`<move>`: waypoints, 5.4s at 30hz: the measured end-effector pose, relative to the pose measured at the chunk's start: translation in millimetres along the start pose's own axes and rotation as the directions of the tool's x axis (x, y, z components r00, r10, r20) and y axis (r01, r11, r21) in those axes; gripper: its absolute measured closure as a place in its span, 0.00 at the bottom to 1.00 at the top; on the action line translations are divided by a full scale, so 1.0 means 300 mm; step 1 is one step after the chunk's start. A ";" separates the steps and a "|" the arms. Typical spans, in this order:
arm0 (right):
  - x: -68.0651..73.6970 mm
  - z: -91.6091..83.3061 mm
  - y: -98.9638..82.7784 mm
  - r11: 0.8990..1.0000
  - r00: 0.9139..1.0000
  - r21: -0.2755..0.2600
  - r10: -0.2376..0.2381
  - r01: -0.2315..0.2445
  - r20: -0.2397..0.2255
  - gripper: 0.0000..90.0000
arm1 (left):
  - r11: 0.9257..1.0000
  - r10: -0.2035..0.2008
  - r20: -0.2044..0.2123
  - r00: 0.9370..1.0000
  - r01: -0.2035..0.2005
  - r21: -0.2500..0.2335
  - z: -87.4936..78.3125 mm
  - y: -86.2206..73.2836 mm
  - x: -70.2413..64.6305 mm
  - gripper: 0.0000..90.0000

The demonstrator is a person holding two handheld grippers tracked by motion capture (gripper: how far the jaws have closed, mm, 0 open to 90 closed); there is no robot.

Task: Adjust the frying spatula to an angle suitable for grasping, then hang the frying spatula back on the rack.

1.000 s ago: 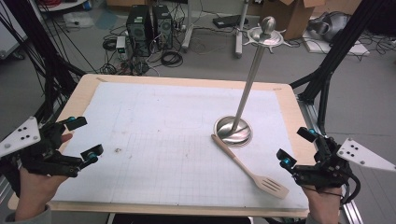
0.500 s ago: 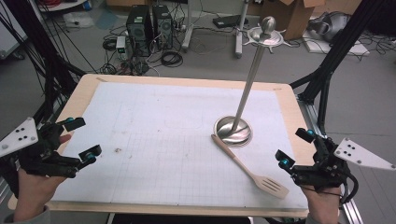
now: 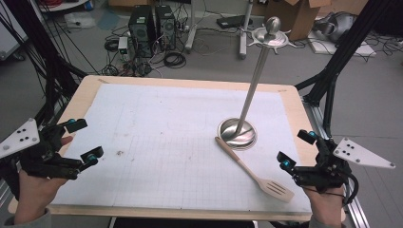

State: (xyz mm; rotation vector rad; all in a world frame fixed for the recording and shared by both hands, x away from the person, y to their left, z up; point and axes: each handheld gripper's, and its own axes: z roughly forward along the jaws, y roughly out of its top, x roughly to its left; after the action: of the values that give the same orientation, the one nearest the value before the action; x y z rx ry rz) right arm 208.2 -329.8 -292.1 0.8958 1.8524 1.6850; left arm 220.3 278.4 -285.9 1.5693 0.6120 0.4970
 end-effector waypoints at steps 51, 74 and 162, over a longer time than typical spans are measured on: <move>-0.087 0.195 -0.091 0.986 0.993 0.163 0.043 -0.025 -0.106 0.01 | 0.999 -0.025 -0.055 0.998 0.026 0.025 -0.024 -0.035 0.016 0.02; -0.125 0.272 -0.170 0.966 0.996 0.249 0.079 -0.068 -0.032 0.01 | 0.998 -0.035 -0.067 0.997 0.037 0.041 -0.021 -0.052 0.022 0.02; -0.086 0.400 -0.451 0.850 0.998 0.524 -0.039 0.054 -0.040 0.06 | 0.993 -0.070 -0.083 0.994 0.078 0.093 0.023 -0.108 0.053 0.02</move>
State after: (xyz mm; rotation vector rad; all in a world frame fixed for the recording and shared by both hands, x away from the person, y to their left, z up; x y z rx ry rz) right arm 292.7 -271.5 -443.3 1.0219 2.3881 1.1693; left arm 233.9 284.9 -319.5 1.6168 0.7620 0.4825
